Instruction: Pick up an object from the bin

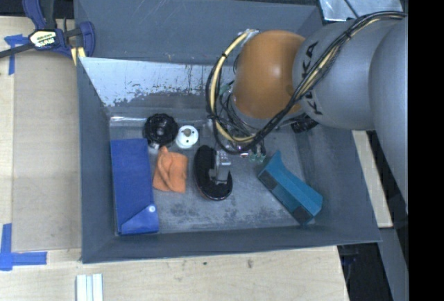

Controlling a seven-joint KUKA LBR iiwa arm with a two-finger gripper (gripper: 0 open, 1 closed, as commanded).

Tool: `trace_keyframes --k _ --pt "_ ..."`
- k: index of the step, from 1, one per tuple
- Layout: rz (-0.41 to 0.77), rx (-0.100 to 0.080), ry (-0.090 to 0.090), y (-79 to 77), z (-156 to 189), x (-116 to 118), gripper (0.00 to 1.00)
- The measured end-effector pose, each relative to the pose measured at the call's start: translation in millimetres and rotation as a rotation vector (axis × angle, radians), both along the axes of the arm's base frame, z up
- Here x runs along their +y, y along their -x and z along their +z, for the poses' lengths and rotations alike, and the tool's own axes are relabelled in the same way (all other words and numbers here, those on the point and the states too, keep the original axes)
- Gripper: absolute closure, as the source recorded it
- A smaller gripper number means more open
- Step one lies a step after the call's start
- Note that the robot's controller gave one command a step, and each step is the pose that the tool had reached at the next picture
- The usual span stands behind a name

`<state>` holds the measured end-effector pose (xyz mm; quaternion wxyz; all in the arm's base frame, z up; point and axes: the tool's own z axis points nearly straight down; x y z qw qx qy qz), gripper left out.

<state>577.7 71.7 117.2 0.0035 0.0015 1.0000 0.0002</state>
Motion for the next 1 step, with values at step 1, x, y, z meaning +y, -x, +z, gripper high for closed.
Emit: trace_keyframes --k 1 --pt "-0.005 0.004 -0.002 6.4 -24.1 -2.7 0.0"
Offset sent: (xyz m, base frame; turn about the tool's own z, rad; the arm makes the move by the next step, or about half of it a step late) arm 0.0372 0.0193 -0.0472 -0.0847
